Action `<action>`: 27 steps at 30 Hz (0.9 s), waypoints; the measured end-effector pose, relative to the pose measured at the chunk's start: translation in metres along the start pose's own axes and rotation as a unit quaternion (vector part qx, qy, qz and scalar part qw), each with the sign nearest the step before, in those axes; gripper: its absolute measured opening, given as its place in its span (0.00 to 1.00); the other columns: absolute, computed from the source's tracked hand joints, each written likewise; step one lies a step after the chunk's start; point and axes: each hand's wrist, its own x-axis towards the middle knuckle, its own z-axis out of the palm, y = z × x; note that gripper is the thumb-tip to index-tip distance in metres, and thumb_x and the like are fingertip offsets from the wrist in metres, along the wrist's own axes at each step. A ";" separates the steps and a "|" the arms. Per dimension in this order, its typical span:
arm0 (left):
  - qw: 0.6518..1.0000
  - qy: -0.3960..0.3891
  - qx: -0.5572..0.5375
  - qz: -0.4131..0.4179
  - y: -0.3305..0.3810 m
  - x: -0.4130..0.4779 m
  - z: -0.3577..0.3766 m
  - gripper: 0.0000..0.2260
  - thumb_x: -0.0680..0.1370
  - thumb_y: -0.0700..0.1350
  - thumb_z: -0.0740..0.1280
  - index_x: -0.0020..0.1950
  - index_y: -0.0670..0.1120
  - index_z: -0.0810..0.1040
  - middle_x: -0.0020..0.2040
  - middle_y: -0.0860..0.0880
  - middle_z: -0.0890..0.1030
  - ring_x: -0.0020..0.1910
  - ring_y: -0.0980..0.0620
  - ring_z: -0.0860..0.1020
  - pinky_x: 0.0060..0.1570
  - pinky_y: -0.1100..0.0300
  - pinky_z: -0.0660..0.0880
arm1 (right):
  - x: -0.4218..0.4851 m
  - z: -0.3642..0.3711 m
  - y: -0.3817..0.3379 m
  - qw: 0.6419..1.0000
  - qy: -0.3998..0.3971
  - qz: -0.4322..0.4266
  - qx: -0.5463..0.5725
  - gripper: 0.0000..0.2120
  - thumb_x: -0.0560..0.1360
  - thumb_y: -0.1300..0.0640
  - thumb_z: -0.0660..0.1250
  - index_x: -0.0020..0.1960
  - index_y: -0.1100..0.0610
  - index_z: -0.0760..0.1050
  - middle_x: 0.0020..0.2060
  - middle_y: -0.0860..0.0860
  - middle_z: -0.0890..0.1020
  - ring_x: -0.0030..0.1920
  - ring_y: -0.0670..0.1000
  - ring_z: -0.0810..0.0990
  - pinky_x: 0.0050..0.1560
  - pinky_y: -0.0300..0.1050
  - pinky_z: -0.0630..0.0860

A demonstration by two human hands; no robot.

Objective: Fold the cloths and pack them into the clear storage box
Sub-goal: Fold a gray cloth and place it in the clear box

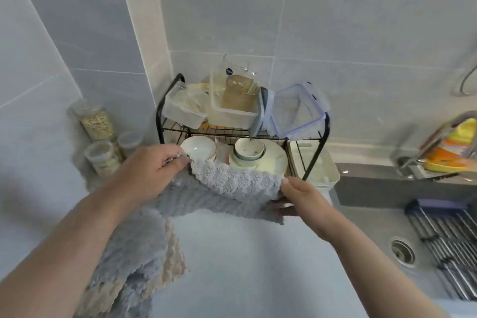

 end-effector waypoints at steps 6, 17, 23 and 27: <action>0.975 -0.189 0.092 0.065 -0.010 -0.041 0.120 0.18 0.72 0.67 0.49 0.35 0.57 0.68 0.40 0.60 0.73 0.36 0.63 0.70 0.38 0.55 0.68 | -0.022 -0.043 0.081 0.994 0.039 0.104 -0.001 0.20 0.82 0.49 0.57 0.39 0.60 0.76 0.34 0.56 0.79 0.36 0.51 0.76 0.43 0.45 0.76; 0.940 -0.294 0.172 0.023 -0.039 -0.109 0.253 0.17 0.77 0.62 0.53 0.58 0.59 0.74 0.68 0.56 0.69 0.69 0.54 0.66 0.66 0.62 0.62 | -0.057 -0.026 0.194 0.932 0.242 0.262 -0.059 0.21 0.73 0.50 0.67 0.63 0.57 0.72 0.53 0.55 0.78 0.50 0.53 0.78 0.50 0.46 0.75; 0.904 -0.352 0.244 -0.009 -0.063 -0.094 0.270 0.45 0.71 0.68 0.62 0.79 0.55 0.41 0.76 0.56 0.35 0.77 0.54 0.36 0.74 0.56 0.36 | -0.072 -0.009 0.200 0.945 0.095 0.293 -0.107 0.12 0.67 0.55 0.70 0.31 0.54 0.68 0.25 0.46 0.72 0.27 0.46 0.69 0.27 0.37 0.66; 0.902 -0.340 0.263 -0.031 -0.070 -0.089 0.275 0.47 0.71 0.70 0.61 0.78 0.55 0.37 0.77 0.54 0.33 0.76 0.54 0.33 0.74 0.53 0.35 | -0.059 -0.017 0.203 0.949 0.129 0.261 -0.117 0.09 0.70 0.61 0.64 0.33 0.55 0.68 0.29 0.49 0.74 0.30 0.48 0.71 0.31 0.40 0.67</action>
